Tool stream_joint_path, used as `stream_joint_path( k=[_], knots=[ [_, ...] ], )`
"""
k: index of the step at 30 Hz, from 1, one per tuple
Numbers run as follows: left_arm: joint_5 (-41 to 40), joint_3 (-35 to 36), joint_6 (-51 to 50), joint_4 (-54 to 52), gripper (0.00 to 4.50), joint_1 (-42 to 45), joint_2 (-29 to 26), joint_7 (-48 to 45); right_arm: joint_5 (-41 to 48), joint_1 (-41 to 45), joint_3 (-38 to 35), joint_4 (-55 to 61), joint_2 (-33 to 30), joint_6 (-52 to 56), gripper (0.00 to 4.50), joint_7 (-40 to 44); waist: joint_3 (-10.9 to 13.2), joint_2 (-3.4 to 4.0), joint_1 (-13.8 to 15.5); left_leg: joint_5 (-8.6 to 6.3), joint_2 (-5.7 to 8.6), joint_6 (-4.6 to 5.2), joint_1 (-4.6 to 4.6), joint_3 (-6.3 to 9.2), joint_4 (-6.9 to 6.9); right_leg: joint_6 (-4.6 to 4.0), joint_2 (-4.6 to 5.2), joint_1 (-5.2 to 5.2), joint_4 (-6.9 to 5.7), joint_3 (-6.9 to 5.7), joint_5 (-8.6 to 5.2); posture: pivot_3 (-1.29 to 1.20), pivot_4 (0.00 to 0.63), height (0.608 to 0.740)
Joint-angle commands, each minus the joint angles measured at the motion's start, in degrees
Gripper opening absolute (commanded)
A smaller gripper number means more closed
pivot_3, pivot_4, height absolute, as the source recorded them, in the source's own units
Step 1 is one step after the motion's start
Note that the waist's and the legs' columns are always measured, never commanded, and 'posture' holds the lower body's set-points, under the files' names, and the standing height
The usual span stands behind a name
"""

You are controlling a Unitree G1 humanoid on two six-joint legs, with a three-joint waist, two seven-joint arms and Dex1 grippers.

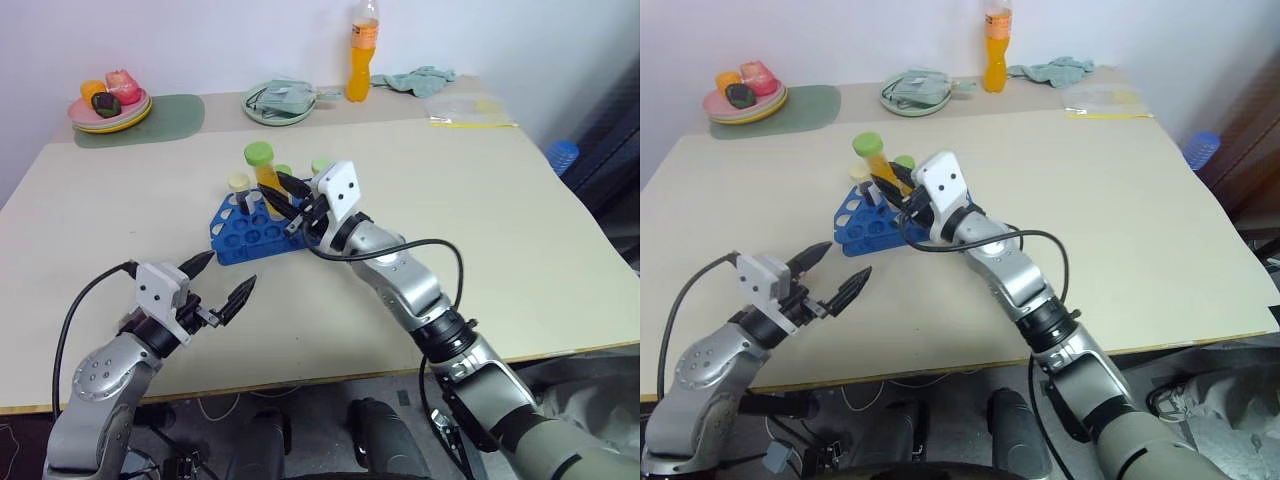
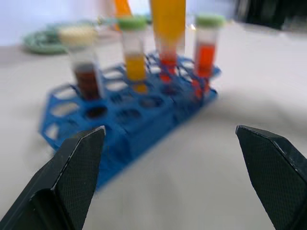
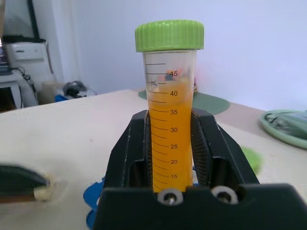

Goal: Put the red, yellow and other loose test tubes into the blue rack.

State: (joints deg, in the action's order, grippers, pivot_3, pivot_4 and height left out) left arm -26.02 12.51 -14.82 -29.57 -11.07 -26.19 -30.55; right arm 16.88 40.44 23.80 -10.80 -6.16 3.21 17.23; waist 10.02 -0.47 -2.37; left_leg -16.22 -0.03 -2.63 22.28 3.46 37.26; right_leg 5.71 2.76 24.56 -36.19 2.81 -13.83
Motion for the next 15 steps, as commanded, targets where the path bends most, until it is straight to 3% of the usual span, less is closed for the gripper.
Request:
stream_joint_path(
  k=[1, 15],
  knots=[
    [-0.6, 0.4, -1.0, -2.9, 4.5, 0.2, -0.4, 0.8, -3.7, -0.3, -3.1, -5.0, 3.1, -5.7, 0.64, 0.1, 0.0, 0.0, 0.0, 0.0, 0.01, -0.01, 0.0, 0.0, 0.0, 0.0, 0.01, -0.01, 0.01, 0.0, 0.0, 0.0, 0.15, 0.74],
    [-0.5, 0.2, -3.8, -5.3, 4.5, 0.5, -0.7, 2.2, -9.2, -2.6, -8.1, -10.7, 5.7, -7.7, 0.64, 3.7, 0.0, 0.01, -0.2, 0.0, 0.0, -0.01, -0.03, 0.02, -0.03, 0.0, -0.04, 0.0, -0.02, 0.01, 0.0, 0.0, 0.15, 0.74]
  ],
)
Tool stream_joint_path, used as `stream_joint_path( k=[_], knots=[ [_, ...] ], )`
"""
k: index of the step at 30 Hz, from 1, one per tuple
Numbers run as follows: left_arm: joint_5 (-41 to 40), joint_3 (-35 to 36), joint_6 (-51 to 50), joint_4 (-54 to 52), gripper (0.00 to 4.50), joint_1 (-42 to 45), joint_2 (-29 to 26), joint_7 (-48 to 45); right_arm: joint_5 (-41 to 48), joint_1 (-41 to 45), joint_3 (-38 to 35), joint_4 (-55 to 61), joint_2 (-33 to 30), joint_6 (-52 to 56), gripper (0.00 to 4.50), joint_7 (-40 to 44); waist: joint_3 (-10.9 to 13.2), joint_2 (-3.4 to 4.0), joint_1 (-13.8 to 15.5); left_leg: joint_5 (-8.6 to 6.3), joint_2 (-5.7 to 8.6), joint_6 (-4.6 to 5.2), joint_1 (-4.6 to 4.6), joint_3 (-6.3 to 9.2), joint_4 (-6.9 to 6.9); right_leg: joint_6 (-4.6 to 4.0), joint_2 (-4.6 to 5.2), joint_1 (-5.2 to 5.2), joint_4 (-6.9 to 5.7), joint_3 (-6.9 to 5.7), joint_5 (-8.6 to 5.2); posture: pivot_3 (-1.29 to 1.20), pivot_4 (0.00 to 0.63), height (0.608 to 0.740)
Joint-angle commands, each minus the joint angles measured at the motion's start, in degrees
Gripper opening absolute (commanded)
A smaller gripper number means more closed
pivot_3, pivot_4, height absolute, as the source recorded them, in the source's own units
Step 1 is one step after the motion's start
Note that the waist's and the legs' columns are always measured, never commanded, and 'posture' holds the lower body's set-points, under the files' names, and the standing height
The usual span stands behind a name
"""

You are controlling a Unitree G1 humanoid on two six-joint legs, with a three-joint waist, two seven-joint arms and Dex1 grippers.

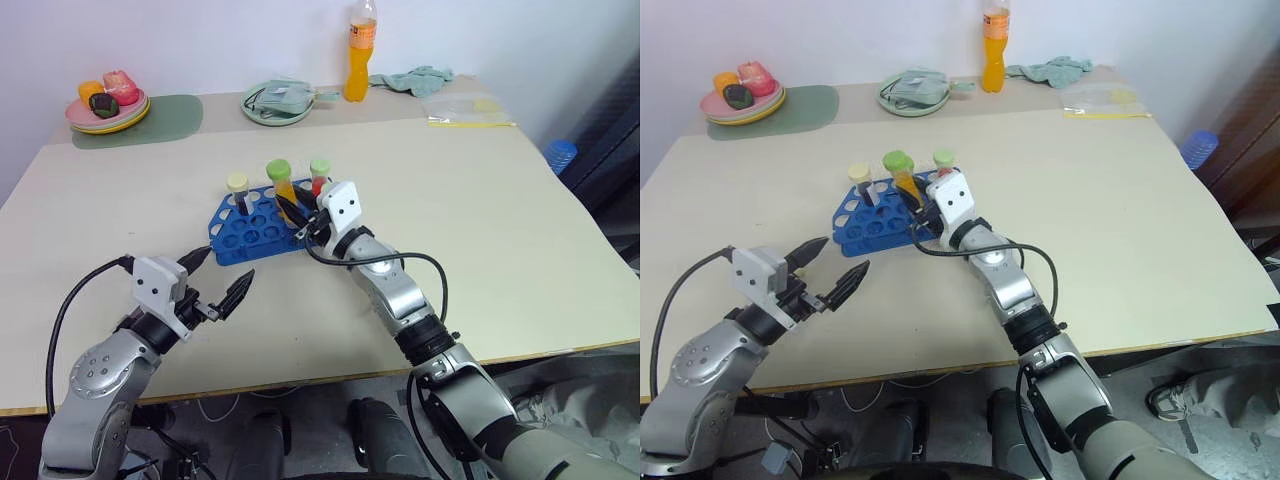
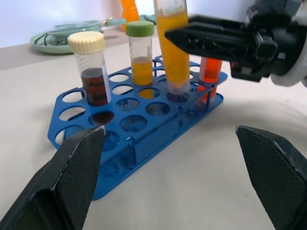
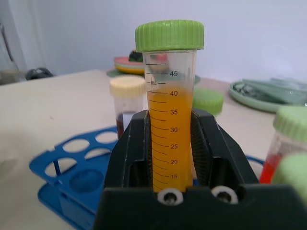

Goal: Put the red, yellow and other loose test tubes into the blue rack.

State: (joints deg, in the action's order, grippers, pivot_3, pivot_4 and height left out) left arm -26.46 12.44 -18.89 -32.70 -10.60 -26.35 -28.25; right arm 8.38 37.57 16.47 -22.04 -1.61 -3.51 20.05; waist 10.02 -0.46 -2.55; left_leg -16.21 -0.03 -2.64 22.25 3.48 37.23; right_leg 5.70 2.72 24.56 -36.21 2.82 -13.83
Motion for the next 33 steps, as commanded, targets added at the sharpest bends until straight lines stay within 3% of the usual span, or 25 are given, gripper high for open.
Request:
stream_joint_path(
  k=[1, 19, 20, 26, 33],
  knots=[
    [0.1, 0.3, 0.4, -2.0, 4.5, -0.1, -0.6, -0.3, -0.8, 0.2, -0.9, 0.6, 1.4, -1.0, 0.64, 1.1, 0.0, -0.01, 0.0, 0.0, 0.0, 0.0, -0.01, -0.01, 0.0, 0.0, 0.0, 0.0, 0.0, 0.0, 0.0, 0.0, 0.15, 0.74],
    [0.4, 1.0, -0.9, -2.3, 4.5, -0.7, -0.3, 0.9, -2.7, 0.4, -3.4, -4.0, 4.3, -3.1, 0.64, 4.4, 0.0, 0.0, -0.1, 0.01, -0.01, -0.01, -0.05, 0.0, 0.0, 0.0, -0.02, -0.01, -0.03, 0.01, 0.0, 0.0, 0.15, 0.74],
    [0.4, 1.2, -1.6, -2.6, 4.5, -0.5, -0.5, 1.4, -2.5, 0.2, -3.6, -3.6, 4.3, -3.0, 1.66, 4.7, 0.0, 0.0, -0.1, 0.01, -0.01, -0.01, -0.05, 0.0, 0.0, 0.0, -0.03, -0.01, -0.04, 0.01, 0.0, 0.0, 0.15, 0.74],
    [-4.6, 5.8, -10.9, -3.6, 4.5, 0.8, -3.4, 4.0, -2.5, -0.9, -3.3, 3.1, 3.7, -2.9, 4.34, 6.9, 0.0, 0.0, -0.1, 0.01, -0.01, -0.01, -0.05, 0.01, -0.01, 0.0, -0.02, -0.01, -0.04, 0.01, 0.0, 0.0, 0.15, 0.74],
    [-8.5, 14.6, -33.4, 0.5, 4.5, 9.6, -17.9, 8.6, -0.9, -1.2, -3.7, 15.2, 0.5, 1.6, 4.34, 11.4, 0.0, 0.0, 0.0, 0.01, 0.0, -0.01, -0.07, 0.06, 0.01, 0.0, -0.03, -0.01, -0.11, -0.02, 0.0, 0.0, 0.15, 0.74]
  ],
)
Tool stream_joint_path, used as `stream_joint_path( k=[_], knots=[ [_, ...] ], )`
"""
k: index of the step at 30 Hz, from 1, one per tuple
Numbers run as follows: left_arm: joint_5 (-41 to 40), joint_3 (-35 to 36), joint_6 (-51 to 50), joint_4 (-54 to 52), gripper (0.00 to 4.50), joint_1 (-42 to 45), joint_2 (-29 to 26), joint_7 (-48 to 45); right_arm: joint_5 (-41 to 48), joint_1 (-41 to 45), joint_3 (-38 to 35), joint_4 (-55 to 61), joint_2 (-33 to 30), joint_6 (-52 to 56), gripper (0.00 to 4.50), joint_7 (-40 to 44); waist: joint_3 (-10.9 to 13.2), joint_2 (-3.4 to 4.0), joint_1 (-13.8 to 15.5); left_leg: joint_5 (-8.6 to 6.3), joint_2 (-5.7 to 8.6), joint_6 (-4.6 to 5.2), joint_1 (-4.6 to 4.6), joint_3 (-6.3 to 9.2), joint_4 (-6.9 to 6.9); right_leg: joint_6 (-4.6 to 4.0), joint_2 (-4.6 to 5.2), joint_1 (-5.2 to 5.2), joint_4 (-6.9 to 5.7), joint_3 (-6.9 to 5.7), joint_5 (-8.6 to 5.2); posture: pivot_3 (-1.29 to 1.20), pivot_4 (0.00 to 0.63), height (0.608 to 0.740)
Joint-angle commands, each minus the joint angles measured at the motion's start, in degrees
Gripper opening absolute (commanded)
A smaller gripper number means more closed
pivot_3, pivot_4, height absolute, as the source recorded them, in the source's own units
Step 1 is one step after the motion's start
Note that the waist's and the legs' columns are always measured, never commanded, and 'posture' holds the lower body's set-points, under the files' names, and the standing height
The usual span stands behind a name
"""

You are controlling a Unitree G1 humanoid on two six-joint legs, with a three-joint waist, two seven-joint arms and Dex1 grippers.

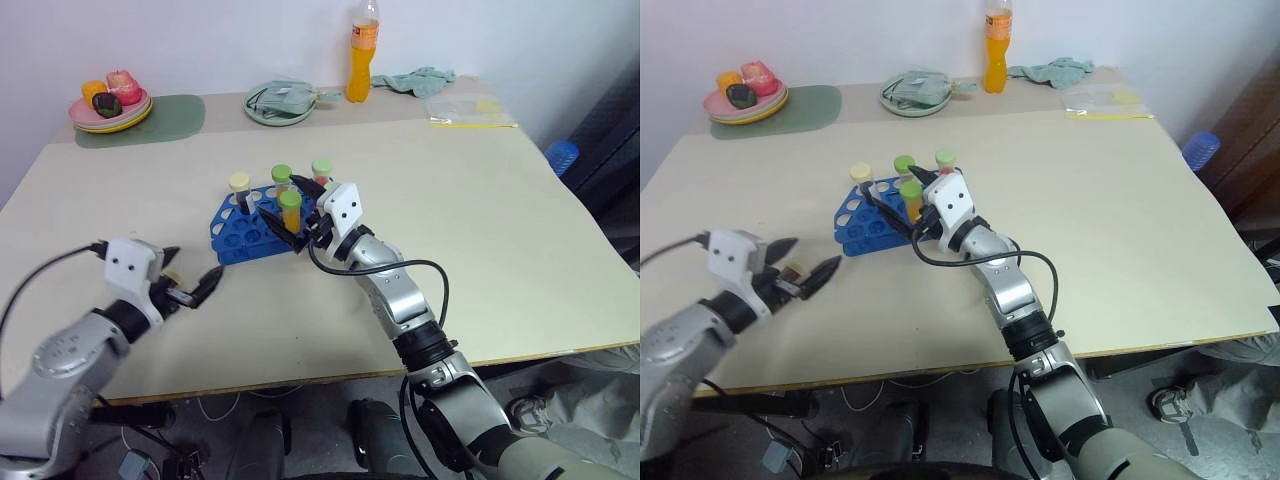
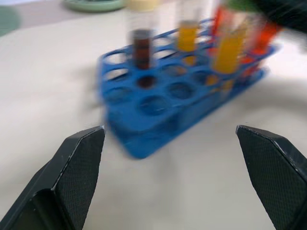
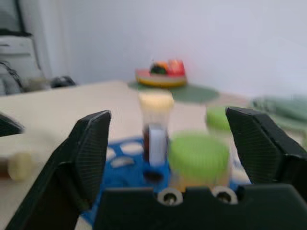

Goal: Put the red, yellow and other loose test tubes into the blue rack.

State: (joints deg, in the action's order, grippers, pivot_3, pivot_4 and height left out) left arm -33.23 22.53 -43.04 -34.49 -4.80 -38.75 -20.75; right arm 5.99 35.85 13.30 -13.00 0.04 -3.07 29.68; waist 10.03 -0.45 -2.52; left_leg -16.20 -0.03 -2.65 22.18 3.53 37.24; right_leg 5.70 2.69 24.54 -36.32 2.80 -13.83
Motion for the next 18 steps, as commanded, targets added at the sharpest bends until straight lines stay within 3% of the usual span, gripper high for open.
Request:
stream_joint_path(
  k=[1, 4, 7, 9, 13, 18],
  knots=[
    [-3.7, 5.4, -14.8, 4.4, 4.5, 5.9, -8.6, 0.3, 1.7, 0.7, -0.8, 7.5, -1.9, 1.6, 4.34, 2.4, 0.0, -0.03, 0.0, 0.0, 0.0, 0.0, 0.0, 0.01, 0.0, 0.0, -0.01, -0.01, 0.01, -0.01, 0.0, 0.0, 0.15, 0.74],
    [-7.0, 4.7, -25.5, 9.4, 4.5, 9.7, -16.9, -4.0, 2.2, 0.9, -0.8, 10.2, -4.1, 2.3, 4.34, 4.6, 0.0, -0.02, -0.2, 0.01, 0.01, -0.01, -0.03, 0.06, -0.01, 0.0, -0.04, -0.04, -0.01, -0.06, -0.01, 0.0, 0.15, 0.74],
    [-5.6, -5.3, -32.7, 15.7, 4.5, 12.5, -30.0, -10.4, 3.9, 0.8, 0.0, 13.4, -7.2, 3.8, 4.34, 9.4, 0.1, -0.09, -0.7, 0.01, 0.0, -0.01, -0.06, 0.02, -0.12, 0.0, -0.04, -0.03, 0.07, -0.03, -0.02, 0.0, 0.15, 0.74],
    [-4.1, -11.5, -31.9, 19.5, 4.5, 15.0, -34.3, -14.3, 4.7, 0.1, 0.9, 14.7, -9.5, 4.4, 4.34, 12.9, 0.1, -0.04, -1.0, 0.01, 0.01, -0.01, -0.08, 0.01, -0.16, 0.0, -0.04, -0.02, 0.05, -0.01, -0.03, 0.0, 0.15, 0.74],
    [0.5, -24.5, -28.5, 25.1, 4.5, 21.7, -37.7, -21.6, 4.6, -2.1, 3.2, 15.4, -13.4, 4.8, 4.34, 18.4, 0.1, -0.06, -1.0, 0.01, 0.01, -0.03, -0.09, -0.01, -0.16, 0.0, -0.04, -0.03, 0.05, -0.02, -0.04, 0.0, 0.15, 0.74],
    [8.2, -38.4, -25.1, 31.0, 4.5, 31.5, -36.7, -29.0, 7.4, -5.1, 5.8, 20.1, -17.4, 10.6, 4.34, 25.0, 0.2, -0.1, -0.8, 0.02, 0.01, -0.03, 0.01, -0.04, -0.09, 0.0, -0.06, 0.01, 0.05, -0.01, -0.04, 0.0, 0.15, 0.74]
  ],
)
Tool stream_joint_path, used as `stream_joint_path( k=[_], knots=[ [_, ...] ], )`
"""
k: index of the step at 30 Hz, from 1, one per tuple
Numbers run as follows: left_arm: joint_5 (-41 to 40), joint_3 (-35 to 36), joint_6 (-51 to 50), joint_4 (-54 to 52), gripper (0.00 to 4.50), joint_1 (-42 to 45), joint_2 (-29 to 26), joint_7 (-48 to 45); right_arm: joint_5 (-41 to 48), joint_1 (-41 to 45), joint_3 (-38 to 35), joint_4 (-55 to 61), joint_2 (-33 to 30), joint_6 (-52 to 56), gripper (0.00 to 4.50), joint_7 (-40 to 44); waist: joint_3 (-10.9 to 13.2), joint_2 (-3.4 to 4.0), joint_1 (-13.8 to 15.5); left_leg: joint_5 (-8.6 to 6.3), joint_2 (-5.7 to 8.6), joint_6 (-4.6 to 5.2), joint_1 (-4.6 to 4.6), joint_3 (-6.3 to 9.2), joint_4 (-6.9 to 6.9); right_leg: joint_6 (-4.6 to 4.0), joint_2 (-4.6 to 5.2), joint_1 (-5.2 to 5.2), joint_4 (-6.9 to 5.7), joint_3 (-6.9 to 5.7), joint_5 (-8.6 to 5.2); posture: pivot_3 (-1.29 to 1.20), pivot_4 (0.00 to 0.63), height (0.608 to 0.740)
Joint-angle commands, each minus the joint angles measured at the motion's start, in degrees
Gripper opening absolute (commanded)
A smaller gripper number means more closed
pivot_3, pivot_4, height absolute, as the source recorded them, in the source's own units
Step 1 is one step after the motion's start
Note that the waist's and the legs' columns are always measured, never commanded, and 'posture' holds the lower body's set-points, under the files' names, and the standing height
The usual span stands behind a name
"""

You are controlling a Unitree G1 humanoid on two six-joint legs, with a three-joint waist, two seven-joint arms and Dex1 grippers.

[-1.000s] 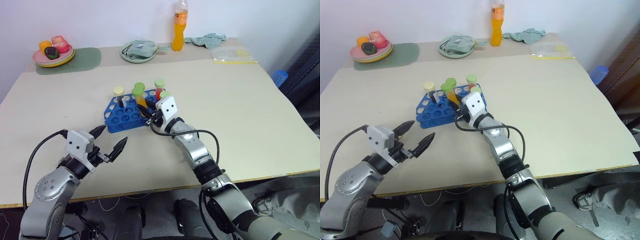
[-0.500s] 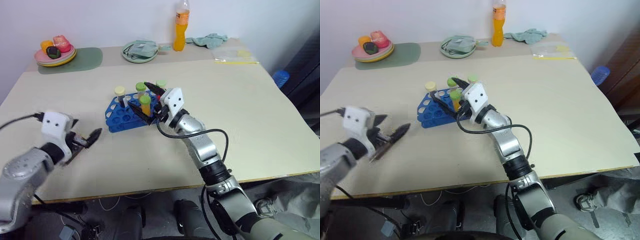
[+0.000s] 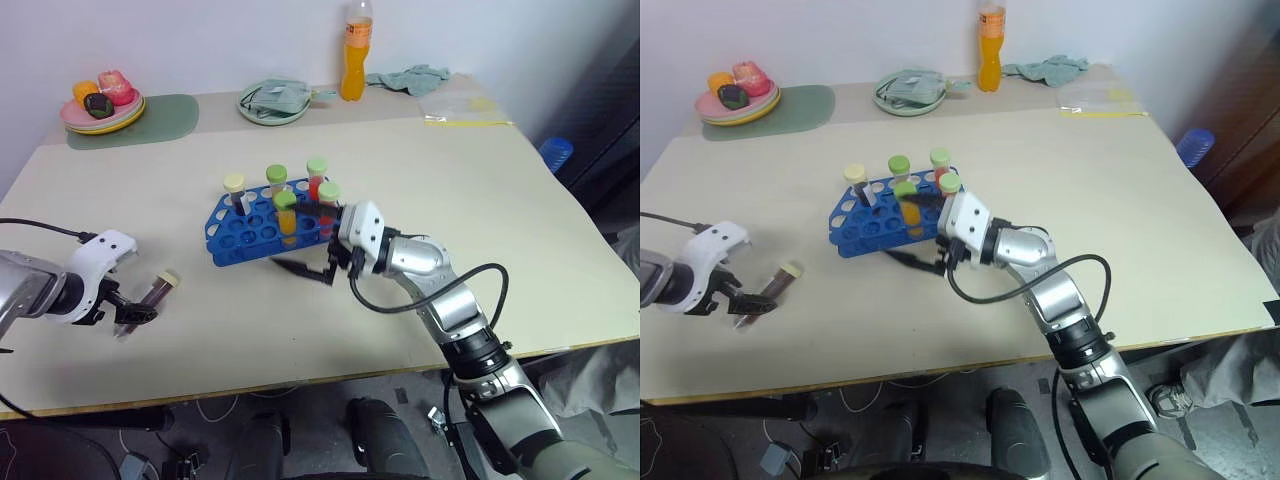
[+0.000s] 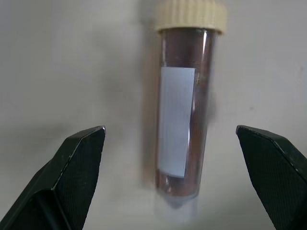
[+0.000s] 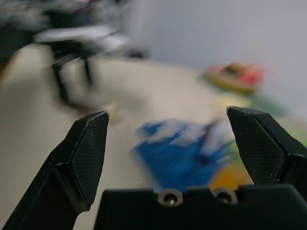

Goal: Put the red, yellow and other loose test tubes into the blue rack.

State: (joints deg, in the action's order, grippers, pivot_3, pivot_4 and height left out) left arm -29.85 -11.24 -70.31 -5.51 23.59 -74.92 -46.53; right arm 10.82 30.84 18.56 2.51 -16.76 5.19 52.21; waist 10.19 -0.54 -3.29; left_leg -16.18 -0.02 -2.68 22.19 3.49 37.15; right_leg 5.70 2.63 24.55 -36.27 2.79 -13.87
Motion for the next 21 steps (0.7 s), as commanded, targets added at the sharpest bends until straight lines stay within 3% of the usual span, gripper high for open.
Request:
stream_joint_path(
  k=[1, 4, 6, 7, 11, 13, 15, 17, 21],
  knots=[
    [6.4, -6.3, 2.3, 3.8, 4.5, 4.8, 0.4, -3.6, 2.7, -0.4, 0.5, 5.1, -0.8, 3.0, 4.34, 2.7, 0.0, -0.01, 0.0, 0.0, 0.0, 0.0, 0.0, -0.01, 0.01, 0.0, 0.0, 0.0, 0.0, 0.01, 0.0, 0.0, 0.15, 0.74],
    [9.8, -9.5, 2.8, 7.6, 4.5, 8.1, 2.4, -4.8, 2.8, -0.8, 0.4, 6.1, -1.0, 4.4, 4.34, 2.7, 0.0, -0.04, 0.0, 0.0, -0.01, 0.0, 0.0, 0.0, 0.01, 0.0, -0.03, 0.01, -0.02, 0.01, 0.0, 0.0, 0.15, 0.74],
    [11.3, -10.5, 3.1, 9.0, 3.97, 9.1, 3.3, -5.7, 2.6, -1.0, 0.4, 6.8, -1.2, 5.3, 4.4, 2.5, 0.0, -0.04, 0.1, 0.0, -0.01, 0.01, 0.0, 0.0, 0.02, 0.0, -0.02, 0.02, -0.03, 0.01, 0.0, 0.0, 0.15, 0.74],
    [11.6, -10.7, 3.1, 9.1, 3.65, 9.3, 3.4, -6.3, 2.6, -1.2, 0.4, 7.1, -1.3, 5.7, 4.4, 2.3, 0.0, -0.04, 0.2, 0.0, -0.01, 0.01, 0.01, 0.0, 0.02, 0.0, -0.02, 0.02, -0.03, 0.01, 0.0, 0.0, 0.15, 0.74],
    [11.9, -8.8, 3.6, 8.9, 1.67, 8.8, 2.9, -7.7, 2.7, -1.6, 0.3, 7.9, -1.4, 6.9, 4.4, 2.1, 0.0, -0.04, 0.3, 0.0, -0.01, 0.01, 0.0, 0.0, 0.06, 0.01, -0.01, 0.02, -0.07, 0.01, 0.0, 0.0, 0.15, 0.74],
    [11.0, -4.6, 5.3, 8.9, 0.8, 6.8, 1.9, -7.8, 2.7, -1.8, 0.3, 8.3, -1.4, 7.3, 4.4, 2.0, 0.0, -0.04, 0.2, 0.0, -0.01, 0.01, 0.0, 0.0, 0.07, 0.01, -0.01, 0.02, -0.07, 0.01, 0.0, 0.0, 0.15, 0.74],
    [8.2, 4.6, 11.2, 8.2, 0.8, 2.2, 2.0, -8.8, 2.6, -2.2, 0.2, 8.8, -1.6, 7.5, 4.4, 1.9, 0.0, -0.04, 0.1, 0.0, -0.02, 0.01, 0.01, 0.0, 0.06, 0.01, 0.0, 0.05, -0.07, 0.03, 0.0, 0.0, 0.15, 0.74],
    [3.8, 20.5, 11.3, 5.9, 0.8, -1.4, 5.5, -7.3, 2.8, -2.8, -0.3, 9.1, -1.9, 8.0, 4.4, 1.5, 0.0, -0.12, 0.3, 0.0, -0.04, 0.01, 0.06, 0.02, 0.06, 0.0, 0.0, 0.09, -0.07, 0.01, 0.0, 0.0, 0.15, 0.74],
    [0.9, 46.2, 25.0, -5.5, 0.8, -7.5, 20.8, 1.5, 2.6, -4.7, -1.5, 8.7, -2.8, 8.9, 4.4, 0.4, 0.0, -0.15, 1.0, 0.0, -0.04, 0.0, 0.18, 0.05, 0.22, 0.02, 0.1, 0.1, -0.01, -0.07, 0.02, 0.0, 0.15, 0.74]
  ],
)
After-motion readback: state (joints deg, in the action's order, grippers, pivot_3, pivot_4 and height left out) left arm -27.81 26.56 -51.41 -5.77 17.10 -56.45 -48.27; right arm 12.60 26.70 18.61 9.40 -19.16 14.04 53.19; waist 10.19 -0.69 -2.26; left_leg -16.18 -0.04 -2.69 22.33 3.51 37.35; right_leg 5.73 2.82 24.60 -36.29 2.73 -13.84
